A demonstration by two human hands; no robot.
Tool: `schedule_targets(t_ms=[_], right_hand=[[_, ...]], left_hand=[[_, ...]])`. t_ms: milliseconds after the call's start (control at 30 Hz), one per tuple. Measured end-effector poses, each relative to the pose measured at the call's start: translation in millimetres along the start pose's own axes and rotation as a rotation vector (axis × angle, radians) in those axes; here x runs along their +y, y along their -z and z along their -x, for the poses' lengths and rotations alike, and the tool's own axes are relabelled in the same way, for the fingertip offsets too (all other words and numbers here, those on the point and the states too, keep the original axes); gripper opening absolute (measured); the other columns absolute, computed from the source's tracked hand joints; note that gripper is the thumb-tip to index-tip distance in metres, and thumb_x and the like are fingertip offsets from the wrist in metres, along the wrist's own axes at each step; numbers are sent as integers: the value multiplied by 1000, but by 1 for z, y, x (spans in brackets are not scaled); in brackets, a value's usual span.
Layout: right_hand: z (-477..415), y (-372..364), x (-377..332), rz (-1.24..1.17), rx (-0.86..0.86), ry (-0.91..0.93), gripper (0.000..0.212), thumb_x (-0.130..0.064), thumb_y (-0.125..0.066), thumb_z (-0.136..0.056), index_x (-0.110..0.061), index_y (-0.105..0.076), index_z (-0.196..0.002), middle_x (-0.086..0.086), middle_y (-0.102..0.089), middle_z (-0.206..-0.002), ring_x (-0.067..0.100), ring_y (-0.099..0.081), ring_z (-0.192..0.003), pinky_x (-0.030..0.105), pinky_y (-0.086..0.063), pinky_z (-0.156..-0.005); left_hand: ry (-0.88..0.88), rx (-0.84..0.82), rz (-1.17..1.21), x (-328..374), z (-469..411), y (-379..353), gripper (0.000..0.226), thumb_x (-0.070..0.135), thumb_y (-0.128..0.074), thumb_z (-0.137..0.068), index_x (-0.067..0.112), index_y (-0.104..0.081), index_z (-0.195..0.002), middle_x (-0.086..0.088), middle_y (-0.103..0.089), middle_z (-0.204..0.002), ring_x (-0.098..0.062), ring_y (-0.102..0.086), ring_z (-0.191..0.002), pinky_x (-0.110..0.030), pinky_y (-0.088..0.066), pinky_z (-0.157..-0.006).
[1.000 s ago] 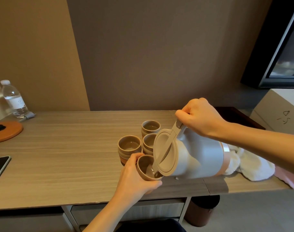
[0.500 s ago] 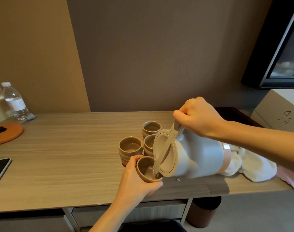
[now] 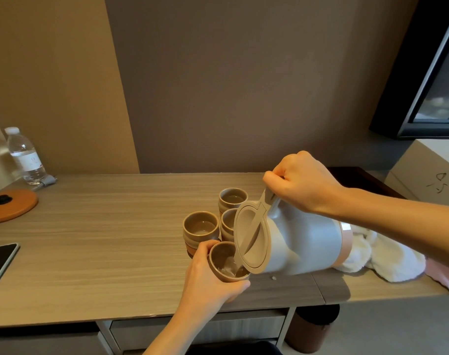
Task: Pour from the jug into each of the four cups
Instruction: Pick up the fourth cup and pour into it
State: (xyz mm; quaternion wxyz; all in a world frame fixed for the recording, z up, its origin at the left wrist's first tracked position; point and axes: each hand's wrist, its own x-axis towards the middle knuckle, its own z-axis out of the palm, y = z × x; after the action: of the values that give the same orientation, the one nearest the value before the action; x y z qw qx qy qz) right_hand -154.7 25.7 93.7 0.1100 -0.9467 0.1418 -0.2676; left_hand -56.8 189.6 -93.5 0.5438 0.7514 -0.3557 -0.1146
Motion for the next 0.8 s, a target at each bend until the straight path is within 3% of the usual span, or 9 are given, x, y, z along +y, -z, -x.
schedule_targets(t_ms=[167,800], right_hand=[[0,0,-1,15,-5,-1,54,-25,-49,-90,-25,-40,-36,-5,-31,-34,13,-31,-34,13,-22,-40],[1,-2,1,45,-7,56,52,-27,-48,-90,-20,-42,-38,-5,-35,-37,13,-32,-37,23,-28,-42]], left_hand=[[2,-1,19,1,0,-1,81,39,-94,-42,42,-46,-108,20,-62,-106,8,-57,-100,-10,-47,-73],[16,22,37,-2,2,-3,84,44,-91,-38,40,-48,-109,17,-63,-108,2,-59,-101,-15,-48,-79]])
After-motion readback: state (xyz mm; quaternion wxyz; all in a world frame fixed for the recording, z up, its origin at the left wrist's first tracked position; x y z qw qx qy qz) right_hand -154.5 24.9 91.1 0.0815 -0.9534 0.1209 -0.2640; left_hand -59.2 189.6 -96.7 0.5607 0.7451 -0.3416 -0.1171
